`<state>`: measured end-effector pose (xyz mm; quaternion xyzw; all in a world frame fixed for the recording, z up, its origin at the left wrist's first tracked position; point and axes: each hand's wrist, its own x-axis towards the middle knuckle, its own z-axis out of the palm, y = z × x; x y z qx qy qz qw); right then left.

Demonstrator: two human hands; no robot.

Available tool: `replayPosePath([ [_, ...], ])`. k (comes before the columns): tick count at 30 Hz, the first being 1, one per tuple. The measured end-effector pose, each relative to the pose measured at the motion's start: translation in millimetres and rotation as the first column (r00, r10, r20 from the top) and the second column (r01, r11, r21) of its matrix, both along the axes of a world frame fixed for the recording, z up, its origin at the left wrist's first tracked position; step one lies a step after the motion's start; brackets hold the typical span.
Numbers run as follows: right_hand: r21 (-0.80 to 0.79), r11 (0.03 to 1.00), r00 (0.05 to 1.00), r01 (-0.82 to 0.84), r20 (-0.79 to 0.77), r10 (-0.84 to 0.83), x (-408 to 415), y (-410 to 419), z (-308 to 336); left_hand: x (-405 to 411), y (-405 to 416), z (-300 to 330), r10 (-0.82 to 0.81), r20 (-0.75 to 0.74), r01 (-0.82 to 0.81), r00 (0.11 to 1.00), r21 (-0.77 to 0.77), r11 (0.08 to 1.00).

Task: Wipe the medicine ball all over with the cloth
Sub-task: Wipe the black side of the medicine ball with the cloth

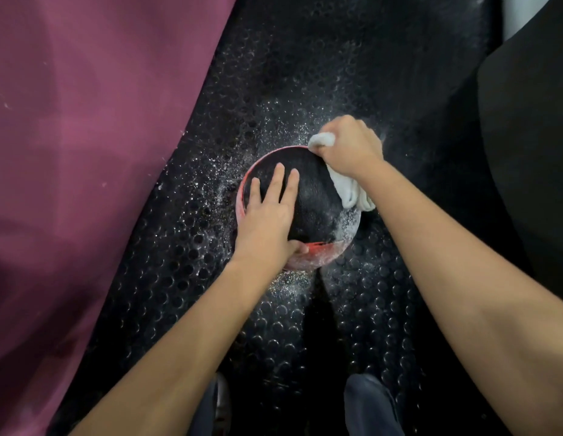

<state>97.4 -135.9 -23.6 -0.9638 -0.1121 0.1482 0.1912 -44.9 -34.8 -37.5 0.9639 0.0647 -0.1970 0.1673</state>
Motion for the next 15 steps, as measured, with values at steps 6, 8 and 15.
replayPosePath([
  [6,0.054,0.985,0.976,-0.163,0.158,0.153,-41.6,-16.4,-0.5,-11.9,4.8,-3.0,0.02,-0.014,-0.021,1.0,-0.04,0.999],
  [8,0.08,0.996,0.995,-0.025,0.099,0.017,-31.4,-20.9,-1.4,-15.1,2.2,-3.2,0.011,0.003,-0.01,1.0,-0.032,0.999],
  [15,0.105,0.994,0.992,-0.041,0.124,0.027,-48.2,-24.9,-1.7,-12.9,2.7,-4.7,0.013,-0.007,-0.013,1.0,-0.009,1.0],
])
